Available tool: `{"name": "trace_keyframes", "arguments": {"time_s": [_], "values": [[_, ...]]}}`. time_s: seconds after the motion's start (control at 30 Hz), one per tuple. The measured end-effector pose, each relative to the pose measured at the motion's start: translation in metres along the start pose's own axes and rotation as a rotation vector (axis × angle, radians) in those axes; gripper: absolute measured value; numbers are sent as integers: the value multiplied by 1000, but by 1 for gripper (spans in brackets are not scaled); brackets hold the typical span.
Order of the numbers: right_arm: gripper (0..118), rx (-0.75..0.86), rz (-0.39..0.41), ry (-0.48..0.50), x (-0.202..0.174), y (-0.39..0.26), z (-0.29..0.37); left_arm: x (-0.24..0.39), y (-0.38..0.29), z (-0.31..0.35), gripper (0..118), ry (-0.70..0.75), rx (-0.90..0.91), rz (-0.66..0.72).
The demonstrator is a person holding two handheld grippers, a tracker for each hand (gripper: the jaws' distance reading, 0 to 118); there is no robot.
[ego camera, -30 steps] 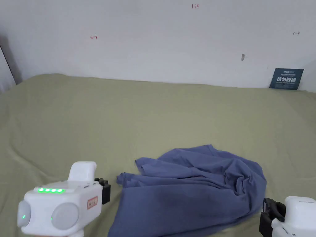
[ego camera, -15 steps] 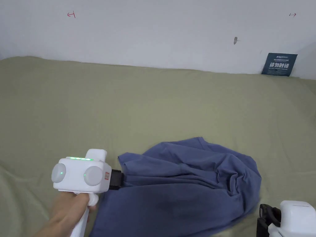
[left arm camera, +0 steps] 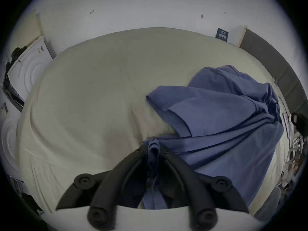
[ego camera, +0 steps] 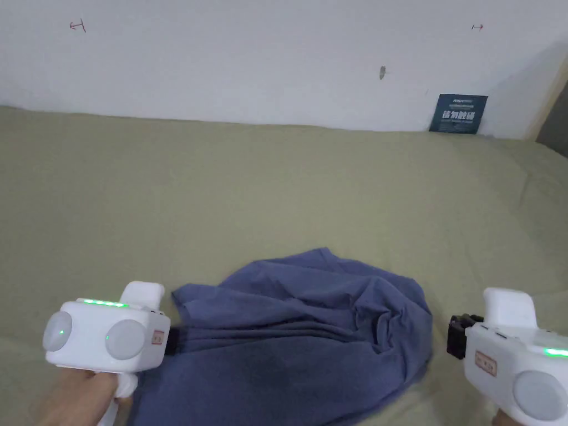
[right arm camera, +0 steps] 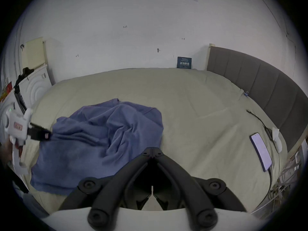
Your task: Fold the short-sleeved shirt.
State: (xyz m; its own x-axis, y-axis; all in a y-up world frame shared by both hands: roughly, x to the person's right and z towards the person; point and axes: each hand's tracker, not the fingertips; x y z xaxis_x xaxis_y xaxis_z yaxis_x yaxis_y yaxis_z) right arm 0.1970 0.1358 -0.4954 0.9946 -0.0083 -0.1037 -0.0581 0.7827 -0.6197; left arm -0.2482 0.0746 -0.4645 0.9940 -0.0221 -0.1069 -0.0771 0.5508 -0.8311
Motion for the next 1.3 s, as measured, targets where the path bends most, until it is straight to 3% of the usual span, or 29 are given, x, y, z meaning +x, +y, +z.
{"name": "trace_keyframes", "arguments": {"time_s": [0.3,0.33,0.37,0.4,0.43,0.47,0.53,0.63,0.7,0.73,0.8,0.87,1.13,1.3], "values": [[3,-167,-39,76,23,53,-96,-6,3,2,12,-37,-15,31],[23,-204,-45,101,24,52,-106,-5,1,1,12,-39,-13,33],[79,-241,-21,58,21,49,-112,-4,0,1,12,-41,-13,32],[115,-280,13,37,17,46,-121,-3,-2,1,12,-42,-11,29],[115,-327,58,30,14,39,-129,-8,1,-2,12,-46,-12,33],[104,-256,78,2,12,35,-126,-8,0,-2,12,-48,-10,37],[90,-277,148,-78,8,31,-132,-7,-2,-3,12,-50,-6,41],[62,-286,55,-13,7,19,-137,-4,-3,-3,12,-49,-1,53],[4,-272,44,6,2,21,-128,-9,-1,-8,12,-47,1,56],[5,-257,77,49,-2,23,-122,-9,-1,-9,12,-45,3,54],[5,-238,125,-7,-12,26,-109,-9,1,-6,12,-42,2,50],[4,-223,129,24,-12,31,-94,-16,7,6,12,-56,-8,76],[4,-58,-4,66,22,73,15,-60,17,124,12,32,138,136],[4,44,-19,99,26,92,83,-86,20,208,12,91,257,168]]}}
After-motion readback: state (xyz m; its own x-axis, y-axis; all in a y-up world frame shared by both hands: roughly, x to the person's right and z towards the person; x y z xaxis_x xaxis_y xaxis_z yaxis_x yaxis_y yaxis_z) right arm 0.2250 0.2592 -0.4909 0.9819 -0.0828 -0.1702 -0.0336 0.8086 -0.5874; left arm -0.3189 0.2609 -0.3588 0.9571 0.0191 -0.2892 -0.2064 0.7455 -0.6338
